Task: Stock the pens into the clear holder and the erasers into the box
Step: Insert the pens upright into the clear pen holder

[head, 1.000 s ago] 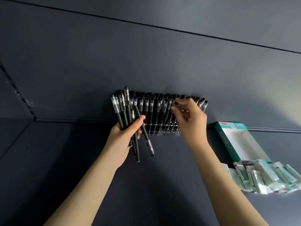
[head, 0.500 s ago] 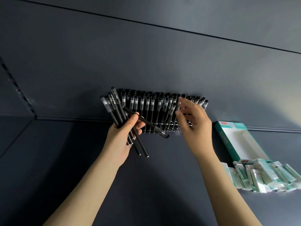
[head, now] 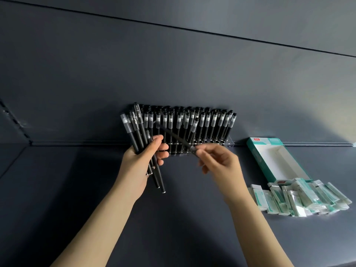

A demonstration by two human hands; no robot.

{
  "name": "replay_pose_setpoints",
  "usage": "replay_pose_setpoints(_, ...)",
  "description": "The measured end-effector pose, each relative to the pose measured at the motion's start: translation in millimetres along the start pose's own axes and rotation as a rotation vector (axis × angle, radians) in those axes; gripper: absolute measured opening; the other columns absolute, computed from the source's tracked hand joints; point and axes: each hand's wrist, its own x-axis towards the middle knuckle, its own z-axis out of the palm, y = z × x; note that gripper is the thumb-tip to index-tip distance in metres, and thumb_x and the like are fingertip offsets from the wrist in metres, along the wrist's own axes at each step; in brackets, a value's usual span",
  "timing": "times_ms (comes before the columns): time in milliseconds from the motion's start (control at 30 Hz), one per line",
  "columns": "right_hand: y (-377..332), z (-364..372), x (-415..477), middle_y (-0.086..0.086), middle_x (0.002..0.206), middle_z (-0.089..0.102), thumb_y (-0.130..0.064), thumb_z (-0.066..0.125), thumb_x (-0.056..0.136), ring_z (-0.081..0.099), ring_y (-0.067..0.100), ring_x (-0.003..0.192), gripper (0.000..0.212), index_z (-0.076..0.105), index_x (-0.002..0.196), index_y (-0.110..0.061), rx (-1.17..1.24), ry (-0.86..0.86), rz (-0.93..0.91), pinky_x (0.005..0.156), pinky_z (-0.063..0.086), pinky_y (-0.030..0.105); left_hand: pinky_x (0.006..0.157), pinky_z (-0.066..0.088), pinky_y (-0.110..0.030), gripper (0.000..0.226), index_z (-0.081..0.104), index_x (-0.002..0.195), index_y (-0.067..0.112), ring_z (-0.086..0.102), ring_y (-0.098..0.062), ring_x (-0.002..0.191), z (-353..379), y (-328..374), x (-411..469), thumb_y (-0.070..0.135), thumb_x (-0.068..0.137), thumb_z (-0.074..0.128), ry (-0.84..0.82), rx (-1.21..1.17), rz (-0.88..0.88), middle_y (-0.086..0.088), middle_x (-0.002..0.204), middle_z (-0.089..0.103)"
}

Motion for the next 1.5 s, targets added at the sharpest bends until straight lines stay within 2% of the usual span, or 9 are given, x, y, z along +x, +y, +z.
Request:
replay_pose_setpoints(100,-1.6,-17.3,7.9,-0.001,0.073,0.068,-0.002,0.066,0.088,0.059,0.009,0.061,0.011,0.07,0.087,-0.012,0.126,0.163,-0.046,0.055,0.047,0.019,0.055,0.05,-0.021,0.021,0.069,0.106,0.006,0.067,-0.012,0.068,-2.6,-1.6,0.5,0.02,0.091,0.065,0.004,0.05,0.015,-0.006,0.084,0.074)
replay_pose_setpoints(167,-3.6,-28.9,15.6,-0.004,0.074,0.068,-0.015,0.074,0.079,0.056,0.008,0.063,0.006,0.073,0.082,-0.02,0.205,0.213,-0.056,0.062,0.046,0.019,0.055,0.05,-0.021,0.021,0.069,0.106,0.005,0.066,-0.012,0.066,-4.3,-3.1,1.0,0.02,0.091,0.066,0.007,0.068,0.013,-0.008,0.086,0.075)
replay_pose_setpoints(233,-6.4,-36.2,23.4,-0.004,0.08,0.067,-0.024,0.078,0.068,0.055,0.008,0.068,0.015,0.072,0.081,-0.021,0.317,0.249,-0.07,0.069,0.047,0.019,0.055,0.05,-0.022,0.022,0.068,0.106,0.004,0.066,-0.012,0.066,-5.0,-4.9,1.7,0.02,0.092,0.065,0.0,0.088,0.012,-0.009,0.088,0.075)
replay_pose_setpoints(367,-7.6,-44.4,38.8,0.004,0.092,0.068,-0.001,0.068,0.08,0.063,0.01,0.082,0.019,0.062,0.095,-0.01,0.468,0.297,-0.101,0.078,0.05,0.02,0.054,0.05,-0.021,0.021,0.068,0.105,0.004,0.065,-0.013,0.064,-3.8,-6.7,2.0,0.02,0.092,0.065,-0.024,0.117,0.012,-0.01,0.089,0.075)
replay_pose_setpoints(500,-13.4,-46.0,43.4,0.009,0.101,0.07,0.008,0.057,0.092,0.059,0.014,0.086,0.024,0.062,0.107,-0.01,0.247,0.26,-0.2,0.085,0.047,0.024,0.054,0.05,-0.021,0.02,0.068,0.104,0.006,0.064,-0.012,0.063,-4.1,-7.8,1.2,0.021,0.091,0.064,-0.054,0.148,0.024,-0.009,0.089,0.075)
replay_pose_setpoints(733,-20.6,-34.8,50.2,0.002,0.103,0.07,0.002,0.055,0.094,0.054,0.009,0.077,0.022,0.065,0.108,-0.013,-0.233,0.243,-0.36,0.071,0.044,0.022,0.05,0.046,-0.022,0.009,0.061,0.096,0.007,0.059,-0.013,0.057,-4.2,-10.6,1.0,0.016,0.093,0.062,-0.112,0.196,0.019,-0.01,0.089,0.075)
replay_pose_setpoints(1000,-27.2,-23.3,51.4,0.002,0.102,0.068,0.002,0.055,0.094,0.055,0.002,0.08,0.022,0.065,0.107,-0.013,-0.271,0.27,-0.417,0.075,0.043,0.016,0.047,0.04,-0.023,0.015,0.059,0.094,0.011,0.05,-0.015,0.051,0.5,-14.3,1.6,0.025,0.091,0.064,-0.099,0.202,-0.035,-0.007,0.076,0.072)
replay_pose_setpoints(1200,-15.5,-15.7,63.9,-0.007,0.101,0.07,-0.002,0.06,0.092,0.065,0.0,0.084,0.03,0.069,0.115,-0.019,-0.481,0.238,-0.398,0.081,0.045,0.012,0.059,0.046,-0.029,0.015,0.06,0.1,0.012,0.058,-0.015,0.065,0.0,-15.0,0.8,0.025,0.097,0.057,-0.129,0.233,-0.004,-0.004,0.087,0.074)
replay_pose_setpoints(1500,-4.4,-3.7,71.6,-0.005,0.1,0.059,0.002,0.059,0.092,0.058,0.005,0.079,0.039,0.065,0.127,-0.013,-0.626,0.166,-0.502,0.077,0.046,0.012,0.06,0.05,-0.024,0.015,0.062,0.108,0.008,0.065,-0.011,0.074,1.5,-8.9,-2.8,0.016,0.098,0.054,-0.168,0.104,-0.057,-0.005,0.098,0.075)
